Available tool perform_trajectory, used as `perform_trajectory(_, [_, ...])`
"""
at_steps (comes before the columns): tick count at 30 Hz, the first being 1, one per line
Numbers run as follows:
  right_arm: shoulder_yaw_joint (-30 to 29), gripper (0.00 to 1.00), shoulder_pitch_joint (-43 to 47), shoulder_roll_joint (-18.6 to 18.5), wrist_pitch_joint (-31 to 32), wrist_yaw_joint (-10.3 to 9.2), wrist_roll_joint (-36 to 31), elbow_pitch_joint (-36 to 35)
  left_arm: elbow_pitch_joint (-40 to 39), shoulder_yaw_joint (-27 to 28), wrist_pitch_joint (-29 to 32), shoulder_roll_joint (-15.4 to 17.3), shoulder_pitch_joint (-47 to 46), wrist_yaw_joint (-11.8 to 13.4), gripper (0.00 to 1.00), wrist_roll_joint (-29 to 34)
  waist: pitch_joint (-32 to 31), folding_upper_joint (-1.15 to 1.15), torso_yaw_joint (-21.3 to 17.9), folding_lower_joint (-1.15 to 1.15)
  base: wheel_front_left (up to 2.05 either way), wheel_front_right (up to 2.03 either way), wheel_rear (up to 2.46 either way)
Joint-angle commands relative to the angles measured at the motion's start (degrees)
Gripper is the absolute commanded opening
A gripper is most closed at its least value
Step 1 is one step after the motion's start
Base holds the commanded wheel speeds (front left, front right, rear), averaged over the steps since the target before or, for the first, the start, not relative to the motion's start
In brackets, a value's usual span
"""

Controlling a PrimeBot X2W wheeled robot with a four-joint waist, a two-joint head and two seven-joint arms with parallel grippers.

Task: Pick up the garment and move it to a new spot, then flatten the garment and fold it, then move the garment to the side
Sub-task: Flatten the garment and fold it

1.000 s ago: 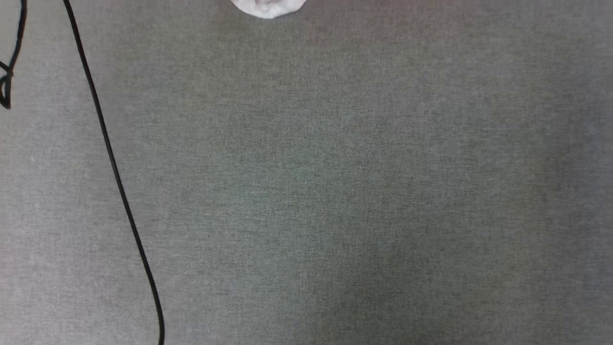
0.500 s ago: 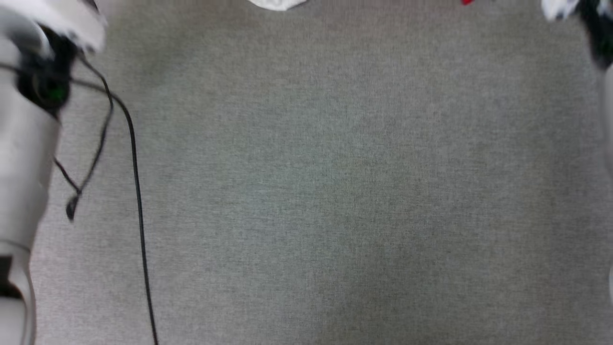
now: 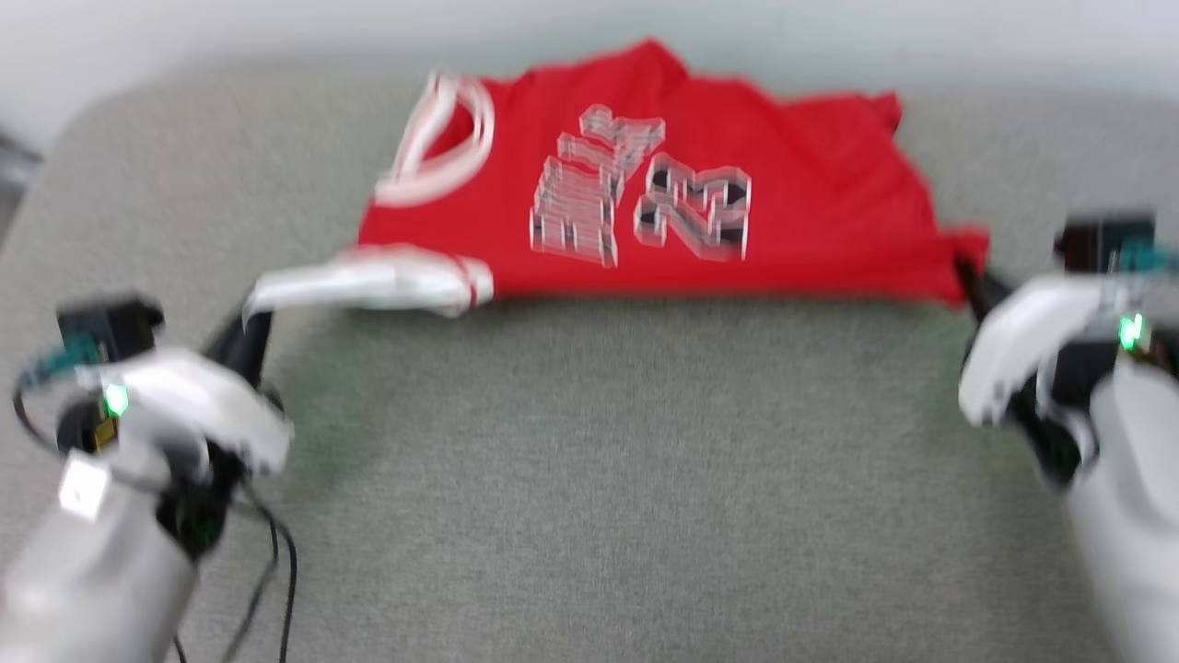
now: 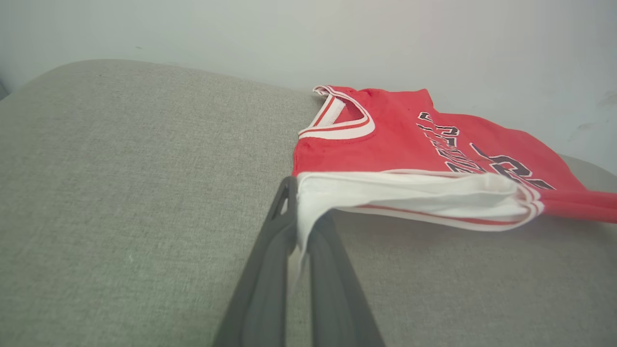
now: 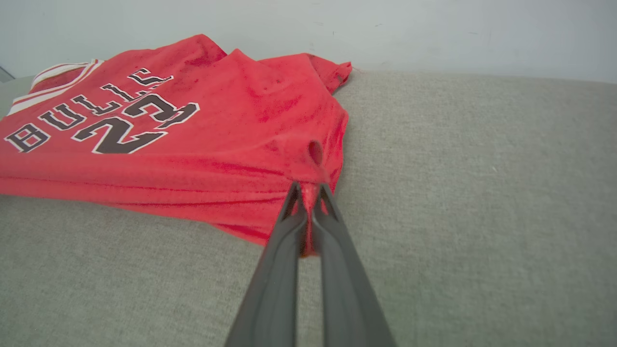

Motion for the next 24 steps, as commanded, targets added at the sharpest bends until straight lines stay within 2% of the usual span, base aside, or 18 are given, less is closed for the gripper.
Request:
perform_trajectory(1, [-0.55, 0.00, 2.28, -2.04, 0.06, -0.34, 0.39, -0.44, 0.32, 1.02, -0.40, 1.68, 2.08, 1.07, 0.00, -0.36, -4.08, 0.00, -0.08, 0.01, 0.00, 0.00, 0.00])
perform_trajectory(9, [-4.63, 0.00, 22.57, -3.93, 3.42, -0.55, 3.41, -11.57, -10.19, 3.81, -0.61, 3.64, 20.76, 7.37, 0.00, -0.72, -11.62, 0.00, 0.85, 0.01, 0.00, 0.00, 0.00])
perform_trajectory(14, [-9.37, 0.00, 34.36, -2.47, 7.05, -0.64, 2.81, -20.39, -19.68, 4.46, 0.10, 6.80, 32.02, 12.78, 0.00, -1.59, -14.45, 0.00, 1.21, 0.01, 0.00, 0.00, 0.00])
perform_trajectory(24, [-15.27, 0.00, 51.73, 4.21, 15.24, -0.62, -0.18, -36.97, -38.37, 6.16, 2.89, 10.19, 49.48, 24.56, 0.00, -5.70, -16.16, 0.00, 2.48, 0.01, 0.00, 0.00, 0.00])
